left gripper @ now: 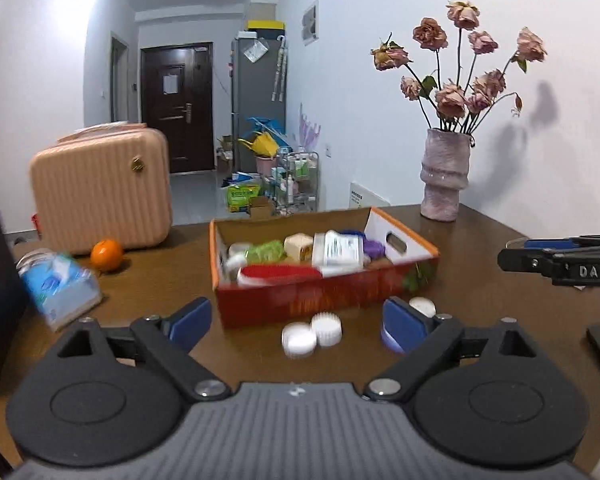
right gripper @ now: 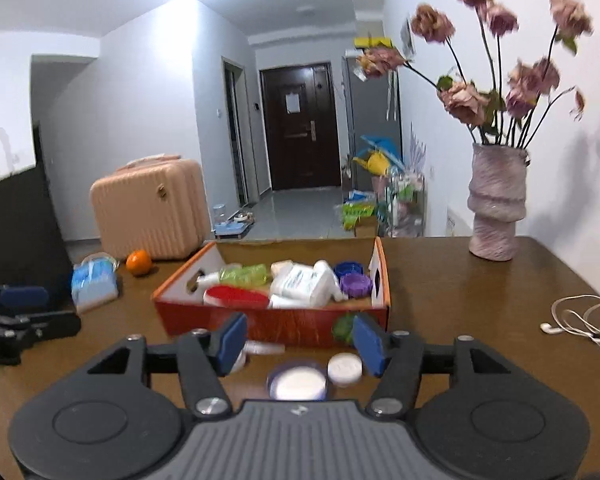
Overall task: Organize rigid objects
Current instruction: 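Withdraw both tools from the box toward the remaining caps, then grasp a white bottle cap with the left gripper while the right gripper grasps another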
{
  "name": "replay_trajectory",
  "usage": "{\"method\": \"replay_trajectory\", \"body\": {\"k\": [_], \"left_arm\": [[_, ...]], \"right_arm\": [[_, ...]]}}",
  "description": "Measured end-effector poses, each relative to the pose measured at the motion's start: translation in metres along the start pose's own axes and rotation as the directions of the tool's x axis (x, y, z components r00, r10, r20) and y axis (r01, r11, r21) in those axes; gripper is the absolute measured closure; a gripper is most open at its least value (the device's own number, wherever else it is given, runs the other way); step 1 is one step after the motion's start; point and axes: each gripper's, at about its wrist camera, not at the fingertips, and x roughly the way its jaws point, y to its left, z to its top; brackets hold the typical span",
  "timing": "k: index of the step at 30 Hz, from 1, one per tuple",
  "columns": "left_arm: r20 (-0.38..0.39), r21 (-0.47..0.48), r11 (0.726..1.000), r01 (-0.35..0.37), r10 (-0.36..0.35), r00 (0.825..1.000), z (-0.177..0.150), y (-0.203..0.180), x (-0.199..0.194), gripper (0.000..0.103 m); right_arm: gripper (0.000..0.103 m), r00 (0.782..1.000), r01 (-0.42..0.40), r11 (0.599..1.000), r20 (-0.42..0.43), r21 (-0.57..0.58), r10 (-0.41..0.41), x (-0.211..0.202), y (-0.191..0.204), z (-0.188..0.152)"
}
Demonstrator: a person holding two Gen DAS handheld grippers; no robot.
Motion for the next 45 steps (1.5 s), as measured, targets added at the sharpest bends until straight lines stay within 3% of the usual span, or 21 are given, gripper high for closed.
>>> {"method": "replay_trajectory", "body": {"k": [5,7,8,11,16,23,29,31,34,39,45], "left_arm": [[0.006,-0.026,0.999,-0.031,0.031,0.999,-0.06,-0.012,-0.045,0.006],[0.007,-0.036,0.997,-0.063,0.063,0.998,-0.081,-0.019,-0.061,0.006],[0.0,-0.045,0.995,-0.087,0.087,0.996,-0.09,-0.022,-0.067,0.006],[-0.024,-0.049,0.994,-0.103,0.102,0.995,-0.114,-0.029,-0.082,0.006],[-0.035,-0.057,0.995,-0.085,0.083,0.996,-0.124,-0.029,-0.088,0.006],[-0.053,-0.061,0.995,-0.084,0.08,0.995,-0.123,-0.026,-0.075,0.006],[-0.104,-0.053,0.994,-0.095,0.089,0.991,-0.117,-0.023,-0.042,0.009],[-0.108,-0.03,0.996,-0.08,0.076,0.991,-0.109,-0.021,-0.028,0.024],[-0.133,-0.004,0.999,-0.034,0.034,0.991,-0.095,-0.014,0.006,0.035],[-0.182,0.023,1.0,0.019,-0.015,0.983,-0.068,-0.006,0.076,0.037],[-0.236,0.039,0.999,0.032,-0.021,0.971,-0.049,0.001,0.157,0.042]], "right_arm": [[0.039,0.998,-0.047,0.998,0.027,-0.042,0.048,-0.044,0.026,-0.059],[0.031,0.997,-0.063,0.998,0.031,-0.021,0.064,-0.059,0.032,-0.08],[0.026,0.998,-0.059,0.998,0.026,-0.004,0.059,-0.064,0.036,-0.088],[0.026,0.999,-0.042,0.999,-0.005,-0.016,0.042,-0.07,0.047,-0.109],[0.026,0.999,-0.053,0.996,-0.013,-0.068,0.052,-0.077,0.06,-0.126],[0.026,0.999,-0.033,0.999,-0.021,-0.038,0.032,-0.066,0.054,-0.127],[0.028,0.998,-0.005,0.999,-0.07,-0.032,0.003,-0.037,0.048,-0.118],[0.029,0.997,-0.004,0.999,-0.076,-0.038,0.001,-0.024,0.044,-0.109],[0.03,0.997,0.001,0.999,-0.081,-0.039,-0.005,0.0,0.038,-0.093],[0.031,0.994,-0.021,0.999,-0.111,-0.048,0.015,0.049,0.029,-0.065],[0.033,0.988,-0.043,0.998,-0.147,-0.035,0.037,0.104,0.024,-0.042]]}}
